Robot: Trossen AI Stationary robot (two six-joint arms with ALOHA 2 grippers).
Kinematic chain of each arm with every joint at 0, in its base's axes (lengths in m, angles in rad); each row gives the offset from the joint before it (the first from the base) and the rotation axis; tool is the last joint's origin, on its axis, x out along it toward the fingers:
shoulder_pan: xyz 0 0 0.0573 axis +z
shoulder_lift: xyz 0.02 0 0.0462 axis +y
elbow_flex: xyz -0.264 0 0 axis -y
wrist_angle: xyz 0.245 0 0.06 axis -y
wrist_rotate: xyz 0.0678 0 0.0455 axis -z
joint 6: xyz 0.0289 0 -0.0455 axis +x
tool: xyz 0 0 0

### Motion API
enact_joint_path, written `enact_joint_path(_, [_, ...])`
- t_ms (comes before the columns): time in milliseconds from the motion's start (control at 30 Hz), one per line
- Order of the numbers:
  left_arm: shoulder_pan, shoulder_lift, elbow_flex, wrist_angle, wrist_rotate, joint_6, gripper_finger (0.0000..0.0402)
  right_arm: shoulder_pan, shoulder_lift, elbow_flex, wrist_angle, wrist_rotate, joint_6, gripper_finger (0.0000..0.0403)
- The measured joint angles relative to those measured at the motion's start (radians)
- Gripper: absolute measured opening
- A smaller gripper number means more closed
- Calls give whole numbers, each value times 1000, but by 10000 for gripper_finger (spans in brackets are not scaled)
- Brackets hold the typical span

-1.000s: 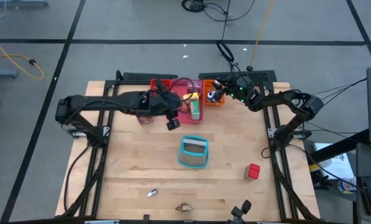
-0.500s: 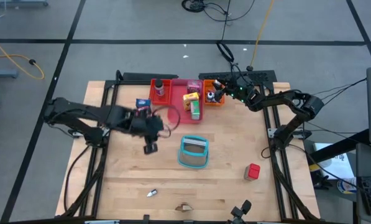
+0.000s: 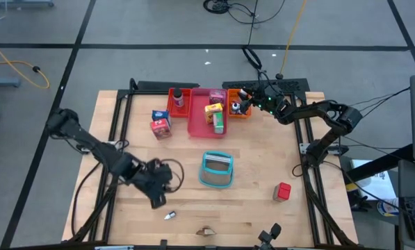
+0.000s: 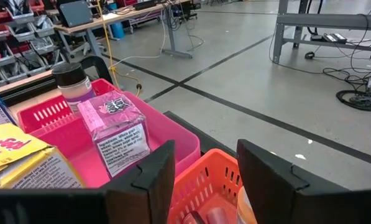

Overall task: Pick & Place Kitchen Items
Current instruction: Put the small brown food coloring bottle into the orange bin

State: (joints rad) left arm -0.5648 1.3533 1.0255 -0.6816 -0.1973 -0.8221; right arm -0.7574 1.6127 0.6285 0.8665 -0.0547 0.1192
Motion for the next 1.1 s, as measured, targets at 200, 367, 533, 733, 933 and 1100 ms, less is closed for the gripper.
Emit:
enact_joint_path(200, [-89, 1, -159, 335, 21, -72, 127, 0, 0, 0, 0, 0, 0, 164])
enact_joint_path(367, [-145, 2, -264, 459, 15, -206, 127, 0, 0, 0, -3, -1, 0, 166])
enact_joint_path(533, [-181, 41, -326, 588, -21, -293, 127, 0, 0, 0, -11, -2, 1, 165])
enact_joint_path(733, [-187, 153, -295, 628, 41, -317, 127, 0, 0, 0, -13, -1, 0, 166])
enact_joint_path(933, [-186, 259, -205, 565, 76, -383, 127, 0, 0, 0, -13, 0, 0, 163])
enact_joint_path(1100, [-176, 331, -114, 403, 114, -431, 127, 0, 0, 0, -13, 0, 0, 163])
